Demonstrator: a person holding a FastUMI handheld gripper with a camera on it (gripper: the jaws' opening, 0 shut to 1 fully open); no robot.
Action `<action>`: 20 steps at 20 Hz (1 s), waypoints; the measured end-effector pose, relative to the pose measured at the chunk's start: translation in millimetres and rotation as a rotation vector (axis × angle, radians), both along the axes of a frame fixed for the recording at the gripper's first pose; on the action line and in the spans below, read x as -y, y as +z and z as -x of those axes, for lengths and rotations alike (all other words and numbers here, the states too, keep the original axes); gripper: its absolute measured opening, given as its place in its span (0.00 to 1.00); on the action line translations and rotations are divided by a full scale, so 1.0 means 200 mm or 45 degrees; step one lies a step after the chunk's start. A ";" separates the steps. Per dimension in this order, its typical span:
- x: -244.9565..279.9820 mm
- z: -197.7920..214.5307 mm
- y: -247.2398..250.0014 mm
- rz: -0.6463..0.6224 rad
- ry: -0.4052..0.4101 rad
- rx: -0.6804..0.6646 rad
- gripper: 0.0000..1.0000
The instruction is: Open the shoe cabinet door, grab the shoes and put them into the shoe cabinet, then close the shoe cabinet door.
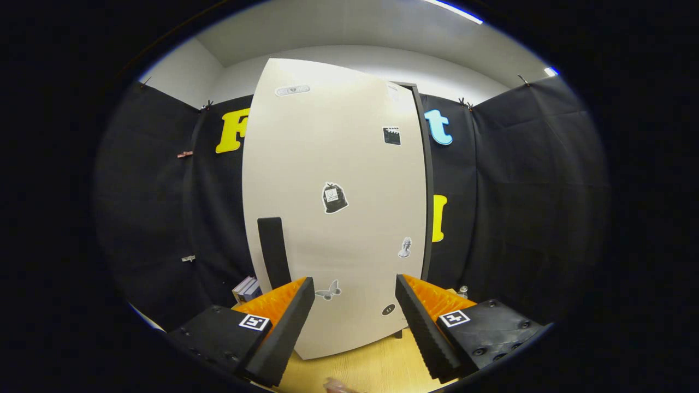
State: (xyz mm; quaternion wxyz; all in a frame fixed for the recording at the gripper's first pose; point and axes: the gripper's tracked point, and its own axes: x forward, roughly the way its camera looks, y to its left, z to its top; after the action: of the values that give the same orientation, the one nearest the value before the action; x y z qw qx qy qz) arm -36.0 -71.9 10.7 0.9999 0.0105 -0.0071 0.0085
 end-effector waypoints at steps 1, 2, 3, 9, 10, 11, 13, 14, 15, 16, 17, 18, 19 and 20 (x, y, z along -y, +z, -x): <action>-0.01 0.01 0.00 -0.007 -0.005 0.000 0.97; -0.01 0.01 -0.01 -0.015 -0.005 -0.003 0.97; -0.02 0.02 -0.02 -0.022 -0.006 -0.008 0.97; -0.03 0.07 -0.05 -0.037 -0.009 -0.029 0.97; -0.03 0.07 -0.06 -0.033 -0.010 -0.025 0.96; -0.03 0.08 -0.06 -0.028 -0.010 -0.023 0.96; -0.03 0.09 -0.06 -0.018 -0.013 -0.020 0.96; -0.03 0.10 -0.07 -0.016 -0.015 -0.020 0.96; -0.03 0.11 -0.06 -0.015 -0.014 -0.019 0.96; -0.02 0.11 -0.06 -0.013 -0.015 -0.017 0.96; -0.02 0.12 -0.07 -0.011 -0.015 -0.016 0.96; -0.02 0.12 -0.07 -0.008 -0.016 -0.017 0.96; -0.01 0.13 -0.07 -0.007 -0.017 -0.017 0.96; -0.01 0.13 -0.07 -0.007 -0.019 -0.018 0.96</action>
State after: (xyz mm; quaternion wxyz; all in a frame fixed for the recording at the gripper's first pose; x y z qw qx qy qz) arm -63.0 -69.5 -4.1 0.9999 0.0135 -0.0002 0.0011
